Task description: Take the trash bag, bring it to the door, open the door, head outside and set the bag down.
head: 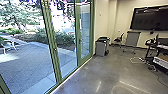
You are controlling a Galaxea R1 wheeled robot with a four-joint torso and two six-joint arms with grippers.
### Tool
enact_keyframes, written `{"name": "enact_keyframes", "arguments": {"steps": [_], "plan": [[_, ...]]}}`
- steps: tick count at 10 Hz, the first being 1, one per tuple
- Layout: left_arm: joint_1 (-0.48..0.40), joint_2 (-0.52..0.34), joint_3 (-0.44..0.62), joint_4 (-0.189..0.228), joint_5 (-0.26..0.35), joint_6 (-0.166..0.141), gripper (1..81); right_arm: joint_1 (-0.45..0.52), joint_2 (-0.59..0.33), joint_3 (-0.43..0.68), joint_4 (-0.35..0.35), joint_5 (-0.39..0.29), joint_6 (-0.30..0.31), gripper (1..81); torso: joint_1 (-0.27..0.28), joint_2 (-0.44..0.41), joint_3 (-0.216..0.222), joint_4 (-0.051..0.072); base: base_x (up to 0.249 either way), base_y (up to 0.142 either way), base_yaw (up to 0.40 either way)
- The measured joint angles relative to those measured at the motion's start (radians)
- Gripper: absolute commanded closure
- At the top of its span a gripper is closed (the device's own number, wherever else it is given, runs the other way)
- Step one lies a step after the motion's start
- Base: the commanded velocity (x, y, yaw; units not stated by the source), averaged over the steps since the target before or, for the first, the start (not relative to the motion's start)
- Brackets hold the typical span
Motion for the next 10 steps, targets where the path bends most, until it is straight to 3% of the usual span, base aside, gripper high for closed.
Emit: {"name": "enact_keyframes", "arguments": {"steps": [10], "plan": [[0.0,0.002,0.0,0.0,-0.009,0.0,81.1,0.0,0.0,0.0,0.0,0.0,0.0,1.0,0.0,0.0,0.0,0.0,0.161,-0.074,0.0]]}}
